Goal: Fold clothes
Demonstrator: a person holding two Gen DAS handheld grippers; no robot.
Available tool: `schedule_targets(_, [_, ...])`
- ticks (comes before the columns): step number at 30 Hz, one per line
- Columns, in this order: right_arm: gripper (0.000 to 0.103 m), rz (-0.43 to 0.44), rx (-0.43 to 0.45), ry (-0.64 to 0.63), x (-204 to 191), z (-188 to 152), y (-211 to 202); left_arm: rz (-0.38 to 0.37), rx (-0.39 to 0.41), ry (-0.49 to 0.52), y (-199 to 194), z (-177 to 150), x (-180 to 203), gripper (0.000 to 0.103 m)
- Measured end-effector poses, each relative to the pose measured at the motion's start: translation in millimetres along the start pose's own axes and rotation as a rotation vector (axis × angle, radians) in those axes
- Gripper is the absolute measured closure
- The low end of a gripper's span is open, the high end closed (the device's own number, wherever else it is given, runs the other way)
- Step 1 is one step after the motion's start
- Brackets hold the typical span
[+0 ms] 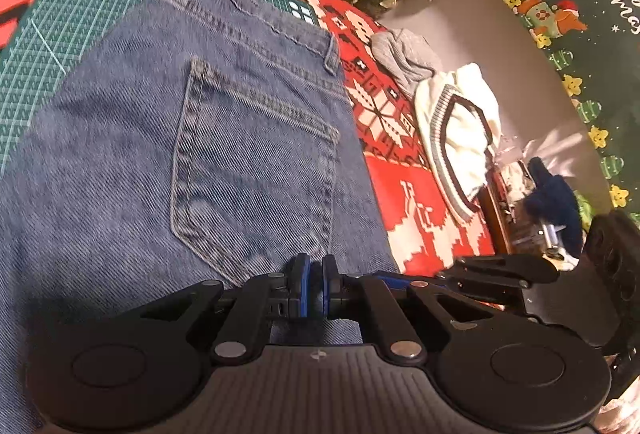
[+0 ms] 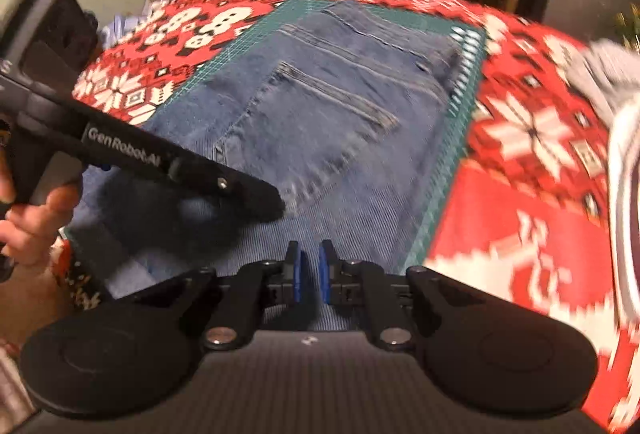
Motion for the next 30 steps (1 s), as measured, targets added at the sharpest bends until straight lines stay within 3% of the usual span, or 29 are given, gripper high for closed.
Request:
schedule_targets(7, [0.092, -0.050, -0.021, 0.065, 20.0, -31.1, -22.5, 0.018, -0.022, 0.061, 1.5, -9.6, 15.2, 0.099])
schedule_targets(10, [0.092, -0.043, 0.011, 0.095, 20.3, -29.9, -31.9, 0.007, -0.023, 0.096, -4.0, -12.5, 25.9, 0.099])
schedule_targets(14, [0.092, -0.003, 0.041, 0.058, 3.9, -22.7, -34.6, 0.001, -0.044, 0.149, -4.0, -20.7, 37.5, 0.099])
schedule_targets(18, [0.092, -0.026, 0.011, -0.005, -8.1, -25.5, -19.3, 0.012, -0.080, 0.143, 6.4, -29.7, 35.3, 0.099])
schedule_targets(23, [0.092, -0.028, -0.015, 0.040, 1.7, -40.3, -22.7, 0.019, -0.075, 0.162, 5.7, -37.7, 37.3, 0.098])
schedule_targets(28, [0.091, -0.035, 0.017, 0.134, 13.3, -48.0, -40.6, 0.057, -0.061, 0.190, 1.8, -39.0, 43.3, 0.098])
schedule_targets(30, [0.091, -0.060, 0.031, 0.141, 12.8, -49.3, -44.1, 0.080, -0.059, 0.200, -0.3, -39.1, 45.6, 0.093])
Point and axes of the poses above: each gripper's, at about its wrist camera, not at the fingertips, and y roughly the way its jaws point, x to its right, z to its top, the point moved 5 cm from there along y, roughly the way its jaws point, and after that the axes turned 4 degrees about y, right-handed, at the moved point
